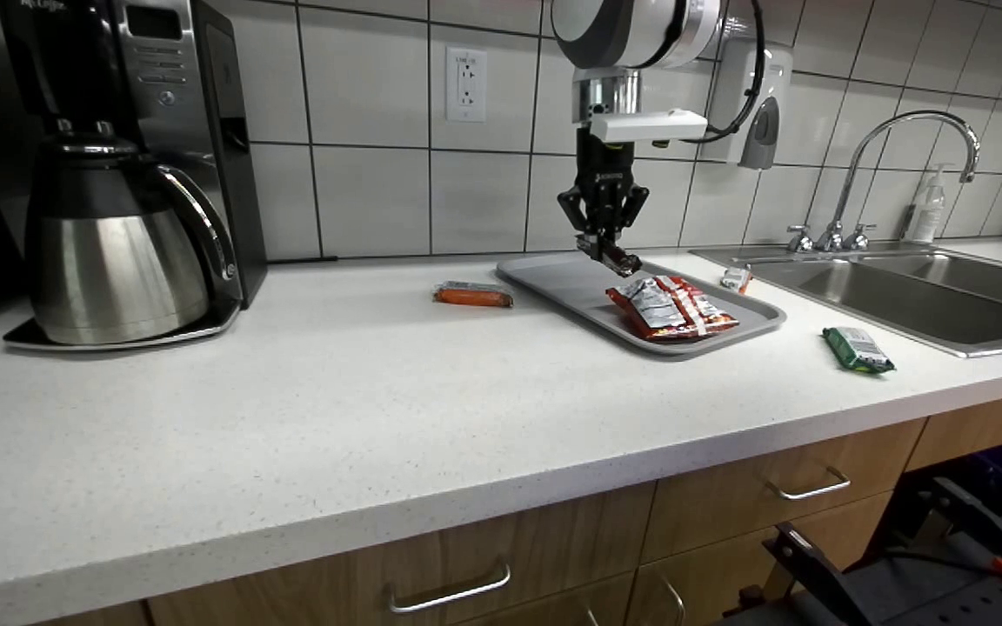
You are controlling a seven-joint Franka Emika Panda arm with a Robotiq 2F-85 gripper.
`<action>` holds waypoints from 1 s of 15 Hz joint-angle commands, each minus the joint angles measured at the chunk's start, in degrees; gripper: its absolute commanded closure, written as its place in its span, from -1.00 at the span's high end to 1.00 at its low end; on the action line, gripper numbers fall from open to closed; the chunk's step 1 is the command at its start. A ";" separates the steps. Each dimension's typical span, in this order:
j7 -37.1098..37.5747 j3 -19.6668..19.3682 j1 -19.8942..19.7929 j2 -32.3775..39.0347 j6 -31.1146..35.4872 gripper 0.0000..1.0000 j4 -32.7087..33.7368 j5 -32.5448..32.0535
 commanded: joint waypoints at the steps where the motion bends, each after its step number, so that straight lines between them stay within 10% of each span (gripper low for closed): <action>1: 4.23 -0.58 -0.46 4.67 -3.61 -0.92 6.98 0.18; 14: 13.52 -1.84 0.43 13.85 -2.93 -0.92 14.51 1.37; 15: 13.79 -1.91 0.54 14.11 -2.92 -0.41 14.61 1.26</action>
